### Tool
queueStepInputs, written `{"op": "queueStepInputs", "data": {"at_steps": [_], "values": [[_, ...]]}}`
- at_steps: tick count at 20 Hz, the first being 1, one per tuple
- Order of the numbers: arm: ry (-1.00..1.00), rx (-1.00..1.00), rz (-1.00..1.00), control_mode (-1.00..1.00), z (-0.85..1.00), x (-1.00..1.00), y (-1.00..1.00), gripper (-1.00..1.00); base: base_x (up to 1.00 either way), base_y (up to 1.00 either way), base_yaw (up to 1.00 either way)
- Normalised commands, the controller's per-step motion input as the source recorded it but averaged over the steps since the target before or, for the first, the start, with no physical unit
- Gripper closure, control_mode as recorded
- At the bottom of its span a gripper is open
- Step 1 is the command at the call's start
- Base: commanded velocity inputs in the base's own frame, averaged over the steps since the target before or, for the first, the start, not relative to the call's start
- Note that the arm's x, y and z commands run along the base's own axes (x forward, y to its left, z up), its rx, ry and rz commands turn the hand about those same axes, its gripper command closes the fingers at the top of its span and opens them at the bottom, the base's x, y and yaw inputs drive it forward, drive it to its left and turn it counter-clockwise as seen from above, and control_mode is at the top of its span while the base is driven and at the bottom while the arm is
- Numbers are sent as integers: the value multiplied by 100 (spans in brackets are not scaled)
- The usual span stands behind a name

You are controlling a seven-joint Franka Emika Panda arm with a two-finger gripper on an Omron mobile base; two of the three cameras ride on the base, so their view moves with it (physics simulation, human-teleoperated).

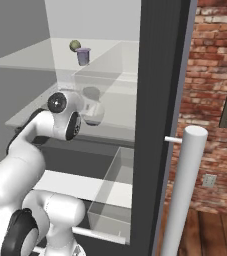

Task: Move the yogurt and eggplant from the second highest shelf to the top shelf to make space. Then, place the pitcher from the counter on the cleared second highest shelf.

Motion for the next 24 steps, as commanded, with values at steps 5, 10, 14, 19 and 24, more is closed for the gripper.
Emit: {"op": "queueStepInputs", "data": {"at_steps": [5, 10, 14, 19, 24], "values": [[-11, -1, 0, -100, 5, -58, 0, -100, 0, 0, 0], [1, -1, 0, -100, 36, -100, -1, -100, 0, 0, 0], [9, -3, 0, -100, 80, -100, -7, -100, 0, 0, 0], [23, -7, 0, -100, 92, -97, 0, -100, 0, 0, 0], [50, -14, 1, -100, 27, -87, 0, -100, 0, 0, 0]]}}
